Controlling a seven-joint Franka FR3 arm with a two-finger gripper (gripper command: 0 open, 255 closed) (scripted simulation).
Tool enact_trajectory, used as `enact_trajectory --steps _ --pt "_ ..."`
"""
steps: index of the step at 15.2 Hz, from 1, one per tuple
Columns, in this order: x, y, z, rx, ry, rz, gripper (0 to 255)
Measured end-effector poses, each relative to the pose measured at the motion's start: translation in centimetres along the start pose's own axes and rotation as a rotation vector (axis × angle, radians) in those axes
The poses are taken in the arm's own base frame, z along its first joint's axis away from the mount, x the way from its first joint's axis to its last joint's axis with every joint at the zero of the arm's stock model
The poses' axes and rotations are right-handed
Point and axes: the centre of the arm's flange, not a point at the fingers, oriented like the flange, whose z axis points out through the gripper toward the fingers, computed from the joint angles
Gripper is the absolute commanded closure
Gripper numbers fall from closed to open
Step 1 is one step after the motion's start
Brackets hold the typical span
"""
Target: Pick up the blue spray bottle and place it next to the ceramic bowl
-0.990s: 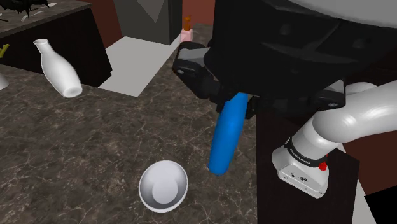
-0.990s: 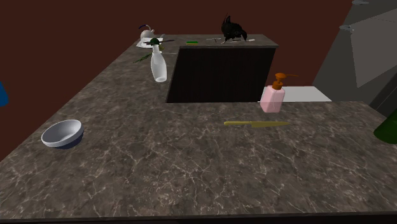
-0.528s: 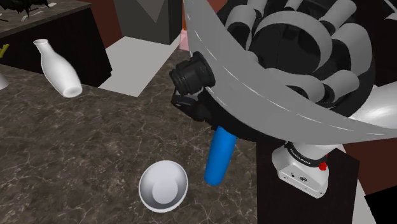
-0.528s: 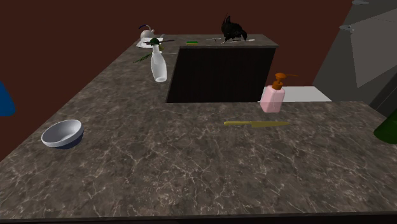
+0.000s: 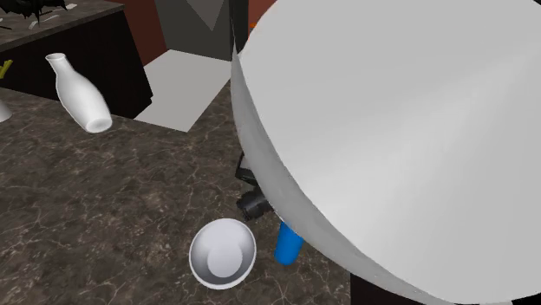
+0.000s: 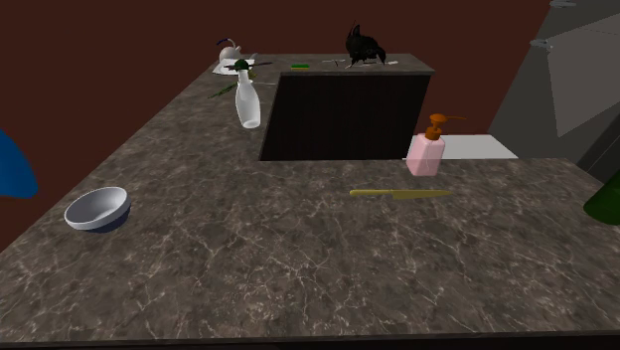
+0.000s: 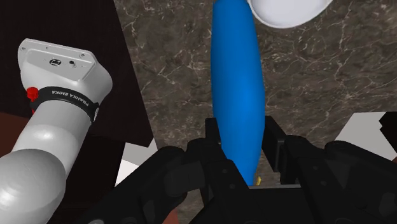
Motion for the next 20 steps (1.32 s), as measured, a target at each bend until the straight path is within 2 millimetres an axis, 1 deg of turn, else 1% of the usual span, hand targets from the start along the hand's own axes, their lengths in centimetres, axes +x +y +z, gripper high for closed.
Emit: enact_trajectory --steps 20 --pt "-4.8 -0.1 9.4 0.0 0.0 0.0 255"
